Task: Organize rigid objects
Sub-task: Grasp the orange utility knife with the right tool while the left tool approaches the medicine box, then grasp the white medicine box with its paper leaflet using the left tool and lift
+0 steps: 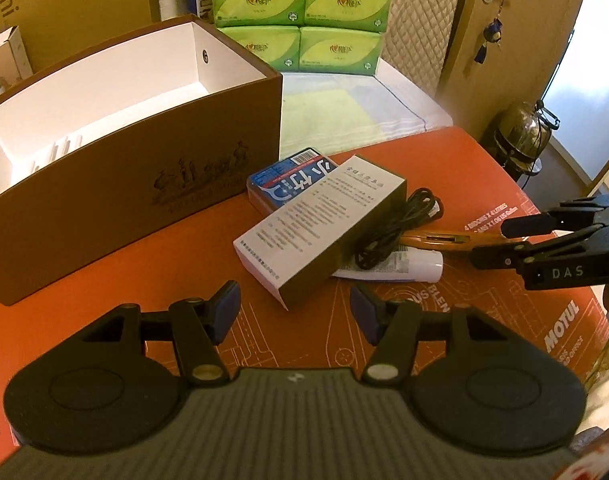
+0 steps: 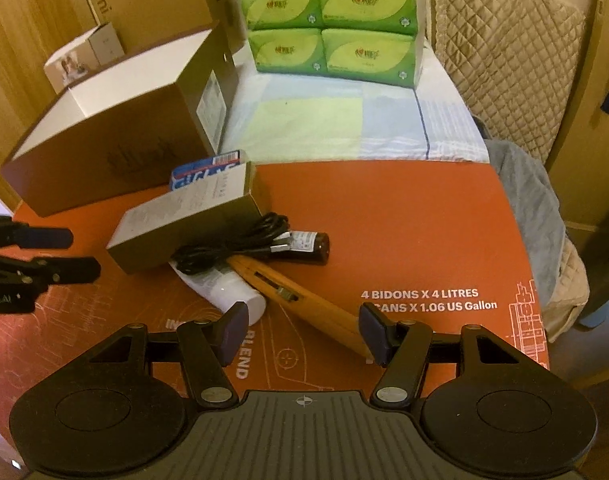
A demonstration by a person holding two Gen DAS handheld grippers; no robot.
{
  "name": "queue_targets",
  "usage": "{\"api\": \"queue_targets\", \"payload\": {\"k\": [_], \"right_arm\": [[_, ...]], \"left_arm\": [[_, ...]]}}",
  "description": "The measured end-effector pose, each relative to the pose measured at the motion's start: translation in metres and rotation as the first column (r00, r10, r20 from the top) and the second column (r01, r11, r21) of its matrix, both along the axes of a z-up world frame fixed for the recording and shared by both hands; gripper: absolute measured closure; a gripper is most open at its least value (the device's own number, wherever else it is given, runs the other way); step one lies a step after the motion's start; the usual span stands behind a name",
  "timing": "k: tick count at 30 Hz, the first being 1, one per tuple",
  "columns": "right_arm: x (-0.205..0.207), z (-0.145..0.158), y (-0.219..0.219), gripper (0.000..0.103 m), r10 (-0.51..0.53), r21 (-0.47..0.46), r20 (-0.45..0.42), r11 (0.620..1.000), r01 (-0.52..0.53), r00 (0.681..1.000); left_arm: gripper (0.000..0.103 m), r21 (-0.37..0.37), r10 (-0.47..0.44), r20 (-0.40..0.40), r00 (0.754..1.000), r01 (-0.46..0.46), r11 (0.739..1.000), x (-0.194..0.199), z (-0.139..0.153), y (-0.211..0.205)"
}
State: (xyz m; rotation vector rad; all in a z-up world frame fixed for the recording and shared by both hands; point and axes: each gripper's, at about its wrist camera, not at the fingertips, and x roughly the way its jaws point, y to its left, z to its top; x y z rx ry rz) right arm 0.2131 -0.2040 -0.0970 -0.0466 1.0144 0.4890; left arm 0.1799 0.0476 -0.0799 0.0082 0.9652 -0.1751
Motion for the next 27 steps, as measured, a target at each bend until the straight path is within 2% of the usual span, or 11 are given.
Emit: {"api": "queue_targets", "payload": {"k": [7, 14, 15, 16, 21, 23, 27], "right_arm": [[0.009, -0.010, 0.003, 0.045, 0.031, -0.032, -0.013, 0.999, -0.032, 0.999], [0.012, -0.024, 0.007, 0.045, 0.082, -0.088, -0.011, 0.993, -0.083, 0.997], [0.012, -0.026, 0.008, 0.047, 0.091, -0.096, -0.008, 0.991, -0.091, 0.996], [0.012, -0.027, 0.007, 0.056, 0.101, -0.102, -0.004, 0.990, -0.101, 0.995], [0.002, -0.030, 0.007, 0.069, 0.155, -0.148, 0.022, 0.977, -0.151, 0.988], [-0.003, -0.030, 0.003, 0.076, 0.156, -0.137, 0.010, 0.979, -0.153, 0.988], [-0.014, -0.029, -0.008, 0.082, 0.117, -0.102, -0.026, 0.988, -0.119, 0.993]], "left_arm": [[0.046, 0.009, -0.023, -0.009, 1.000, 0.023, 1.000, 0.010, -0.006, 0.005], [0.045, 0.049, -0.107, -0.015, 0.994, 0.107, 0.993, 0.021, -0.012, 0.007], [0.045, 0.054, -0.119, -0.016, 0.993, 0.120, 0.991, 0.023, -0.013, 0.007], [0.045, 0.059, -0.133, -0.018, 0.991, 0.133, 0.989, 0.025, -0.015, 0.007], [0.044, 0.073, -0.194, -0.022, 0.981, 0.195, 0.978, 0.035, -0.019, 0.004], [0.043, 0.076, -0.222, -0.020, 0.975, 0.223, 0.972, 0.040, -0.021, 0.003], [0.039, 0.090, -0.281, -0.025, 0.959, 0.282, 0.955, 0.051, -0.025, 0.000]]}}
